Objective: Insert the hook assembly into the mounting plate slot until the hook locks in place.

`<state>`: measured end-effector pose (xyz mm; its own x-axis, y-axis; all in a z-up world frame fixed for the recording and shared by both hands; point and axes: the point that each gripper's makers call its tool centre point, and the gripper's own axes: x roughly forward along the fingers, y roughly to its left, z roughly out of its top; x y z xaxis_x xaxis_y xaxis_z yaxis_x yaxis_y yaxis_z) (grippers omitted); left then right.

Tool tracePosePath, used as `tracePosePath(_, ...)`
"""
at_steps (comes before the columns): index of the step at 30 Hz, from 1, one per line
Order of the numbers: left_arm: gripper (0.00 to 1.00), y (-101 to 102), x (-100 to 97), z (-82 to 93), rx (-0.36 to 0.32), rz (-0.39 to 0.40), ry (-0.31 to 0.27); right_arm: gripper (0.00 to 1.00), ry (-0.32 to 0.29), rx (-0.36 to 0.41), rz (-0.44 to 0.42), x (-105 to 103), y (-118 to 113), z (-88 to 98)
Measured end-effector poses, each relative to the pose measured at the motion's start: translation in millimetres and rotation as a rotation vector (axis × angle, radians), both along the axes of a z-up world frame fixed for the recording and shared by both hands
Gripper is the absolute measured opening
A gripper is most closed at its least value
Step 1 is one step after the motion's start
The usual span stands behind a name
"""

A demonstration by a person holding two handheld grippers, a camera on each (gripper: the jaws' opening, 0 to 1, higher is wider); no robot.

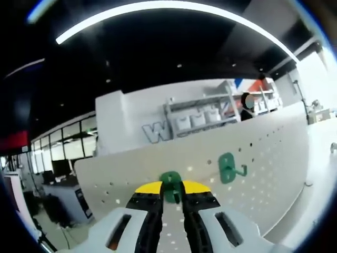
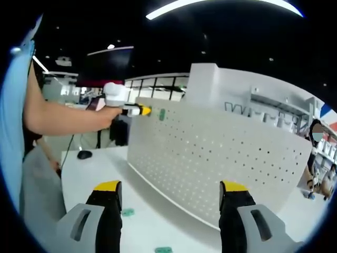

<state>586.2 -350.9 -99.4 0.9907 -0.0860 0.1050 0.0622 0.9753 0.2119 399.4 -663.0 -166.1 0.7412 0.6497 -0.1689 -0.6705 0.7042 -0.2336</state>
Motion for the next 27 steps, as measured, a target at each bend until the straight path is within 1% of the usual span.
tracePosePath(13, 0.25, 1, -8.9, 0.0, -0.026, -0.013, 0.014, 0.76, -0.011, 0.002, 0.004, -1, 2, 3.4)
tracePosePath(17, 0.27, -1, -13.5, 2.4, -0.027, -0.02, 0.011, 0.76, -0.012, 0.003, 0.004, -2, 3, 4.4)
tracePosePath(24, 0.35, -2, -18.6, 7.7, -0.028, -0.031, 0.004, 0.76, -0.019, 0.003, 0.009, -4, 5, 6.5)
tracePosePath(27, 0.37, -3, -22.7, 7.2, -0.035, -0.035, 0.012, 0.76, -0.021, 0.001, 0.011, -4, 5, 6.9)
